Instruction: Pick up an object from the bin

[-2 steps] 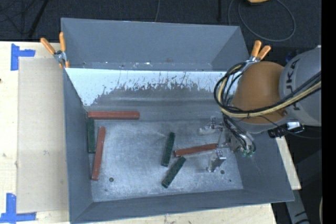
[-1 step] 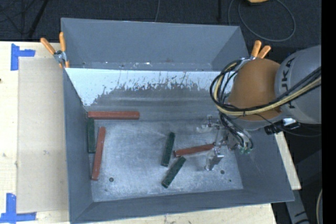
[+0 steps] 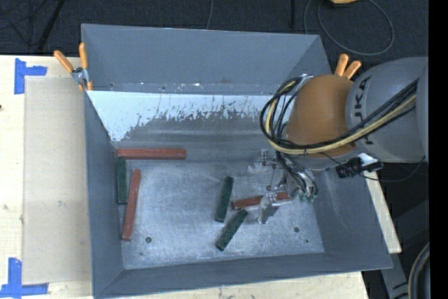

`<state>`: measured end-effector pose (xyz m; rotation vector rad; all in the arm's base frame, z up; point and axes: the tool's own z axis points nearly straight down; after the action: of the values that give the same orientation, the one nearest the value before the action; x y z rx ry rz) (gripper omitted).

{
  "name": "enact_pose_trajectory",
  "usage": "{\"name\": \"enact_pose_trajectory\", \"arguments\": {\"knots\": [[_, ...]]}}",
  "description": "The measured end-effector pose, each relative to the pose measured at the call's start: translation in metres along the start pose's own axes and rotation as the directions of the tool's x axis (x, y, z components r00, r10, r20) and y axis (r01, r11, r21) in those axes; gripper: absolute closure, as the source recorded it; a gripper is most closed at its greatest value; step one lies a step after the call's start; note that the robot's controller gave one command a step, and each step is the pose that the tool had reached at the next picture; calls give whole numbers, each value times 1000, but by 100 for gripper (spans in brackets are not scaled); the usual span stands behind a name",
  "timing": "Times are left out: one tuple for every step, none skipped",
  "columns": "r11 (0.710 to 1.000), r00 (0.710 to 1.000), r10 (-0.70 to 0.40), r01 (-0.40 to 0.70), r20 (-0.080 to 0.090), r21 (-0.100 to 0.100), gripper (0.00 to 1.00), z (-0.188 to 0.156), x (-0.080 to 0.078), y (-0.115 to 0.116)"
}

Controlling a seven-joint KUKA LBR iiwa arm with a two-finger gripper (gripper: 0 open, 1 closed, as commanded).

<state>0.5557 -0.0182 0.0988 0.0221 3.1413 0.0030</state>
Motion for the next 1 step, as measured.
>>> {"name": "enact_pose_trajectory", "arguments": {"knots": [[994,994,111,-111,4,0,0,26,5,-6]]}}
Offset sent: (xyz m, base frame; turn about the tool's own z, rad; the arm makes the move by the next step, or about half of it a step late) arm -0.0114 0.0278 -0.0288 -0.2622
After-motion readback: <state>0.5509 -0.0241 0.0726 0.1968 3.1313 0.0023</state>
